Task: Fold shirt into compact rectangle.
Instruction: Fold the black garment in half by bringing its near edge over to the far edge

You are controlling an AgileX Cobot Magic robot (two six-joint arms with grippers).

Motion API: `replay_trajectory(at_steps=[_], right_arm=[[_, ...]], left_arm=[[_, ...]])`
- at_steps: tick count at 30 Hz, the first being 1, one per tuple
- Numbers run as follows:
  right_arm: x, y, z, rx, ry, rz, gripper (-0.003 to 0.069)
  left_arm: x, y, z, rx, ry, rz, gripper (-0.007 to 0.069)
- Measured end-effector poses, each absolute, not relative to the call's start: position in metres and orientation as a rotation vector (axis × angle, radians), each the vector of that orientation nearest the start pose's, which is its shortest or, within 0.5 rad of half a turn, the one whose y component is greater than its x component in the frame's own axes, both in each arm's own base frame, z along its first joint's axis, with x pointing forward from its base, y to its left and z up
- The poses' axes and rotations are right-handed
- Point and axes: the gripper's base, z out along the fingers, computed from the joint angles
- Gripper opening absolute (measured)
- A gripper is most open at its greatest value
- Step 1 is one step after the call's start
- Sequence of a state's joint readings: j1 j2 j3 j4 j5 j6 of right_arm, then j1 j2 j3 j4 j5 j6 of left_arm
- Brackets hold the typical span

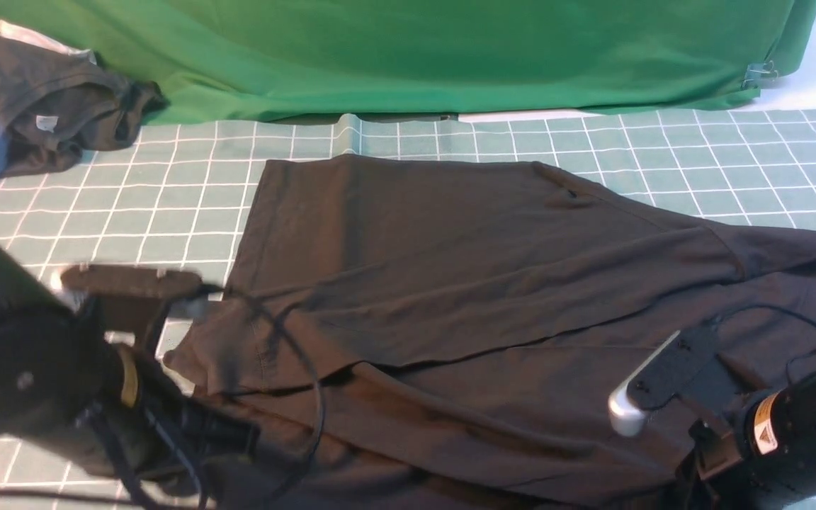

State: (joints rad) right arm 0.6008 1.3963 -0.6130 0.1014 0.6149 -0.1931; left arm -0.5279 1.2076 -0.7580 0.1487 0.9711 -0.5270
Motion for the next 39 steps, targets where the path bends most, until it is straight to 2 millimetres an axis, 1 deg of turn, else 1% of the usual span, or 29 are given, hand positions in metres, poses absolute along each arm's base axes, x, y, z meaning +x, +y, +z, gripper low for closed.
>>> replay_trajectory(at_steps=[1,4,7,8,9,11,12,14,16,18,19,23,26,27,28,31,33,34,36,37,38,39], right_arm=[[0.181,0.130,0.183,-1.022,2.700,0.176,0.0032],[0.185,0.133,0.190,-1.027,2.683,0.173,0.0032],[0.197,0.134,0.204,-0.996,2.658,0.173,0.0030],[0.200,0.133,0.207,-0.980,2.656,0.173,0.0030],[0.210,0.128,0.215,-0.925,2.649,0.169,0.0031],[0.215,0.125,0.220,-0.899,2.643,0.165,0.0031],[0.225,0.119,0.228,-0.858,2.630,0.158,0.0031],[0.230,0.116,0.233,-0.839,2.622,0.154,0.0031],[0.245,0.110,0.245,-0.801,2.611,0.145,0.0031],[0.256,0.108,0.252,-0.773,2.609,0.142,0.0031],[0.264,0.107,0.254,-0.762,2.611,0.139,0.0031],[0.293,0.105,0.255,-0.737,2.635,0.127,0.0031],[0.319,0.106,0.254,-0.728,2.642,0.119,0.0030],[0.321,0.106,0.253,-0.730,2.647,0.117,0.0030],[0.331,0.107,0.252,-0.730,2.642,0.114,0.0030],[0.356,0.106,0.254,-0.712,2.633,0.107,0.0030],[0.370,0.105,0.255,-0.699,2.624,0.103,0.0030],[0.382,0.105,0.255,-0.688,2.617,0.101,0.0030],[0.400,0.105,0.256,-0.680,2.602,0.095,0.0030],[0.401,0.104,0.254,-0.681,2.608,0.095,0.0030],[0.411,0.105,0.254,-0.676,2.597,0.093,0.0030],[0.421,0.106,0.249,-0.673,2.600,0.092,0.0030]], left_arm=[[0.183,-0.093,0.254,0.102,2.834,-0.019,0.0011],[0.189,-0.093,0.265,0.098,2.795,-0.015,0.0011],[0.200,-0.085,0.279,0.002,2.749,-0.036,0.0011],[0.202,-0.083,0.281,-0.016,2.744,-0.041,0.0011],[0.211,-0.076,0.290,-0.079,2.715,-0.073,0.0011],[0.216,-0.073,0.294,-0.097,2.705,-0.092,0.0011],[0.227,-0.068,0.298,-0.129,2.696,-0.124,0.0011],[0.233,-0.066,0.299,-0.150,2.694,-0.142,0.0011],[0.253,-0.060,0.299,-0.196,2.691,-0.173,0.0011],[0.265,-0.056,0.298,-0.239,2.692,-0.189,0.0011],[0.275,-0.053,0.298,-0.269,2.692,-0.203,0.0011],[0.307,-0.047,0.296,-0.320,2.693,-0.253,0.0011],[0.339,-0.046,0.292,-0.350,2.683,-0.286,0.0011],[0.340,-0.046,0.294,-0.349,2.676,-0.289,0.0011],[0.352,-0.046,0.291,-0.352,2.679,-0.289,0.0011],[0.381,-0.044,0.288,-0.374,2.672,-0.296,0.0011],[0.396,-0.042,0.290,-0.387,2.657,-0.308,0.0011],[0.405,-0.042,0.287,-0.390,2.655,-0.311,0.0011],[0.423,-0.041,0.284,-0.398,2.637,-0.317,0.0011],[0.425,-0.041,0.284,-0.398,2.635,-0.319,0.0011],[0.435,-0.039,0.282,-0.404,2.624,-0.323,0.0011],[0.444,-0.038,0.280,-0.407,2.619,-0.325,0.0011]])
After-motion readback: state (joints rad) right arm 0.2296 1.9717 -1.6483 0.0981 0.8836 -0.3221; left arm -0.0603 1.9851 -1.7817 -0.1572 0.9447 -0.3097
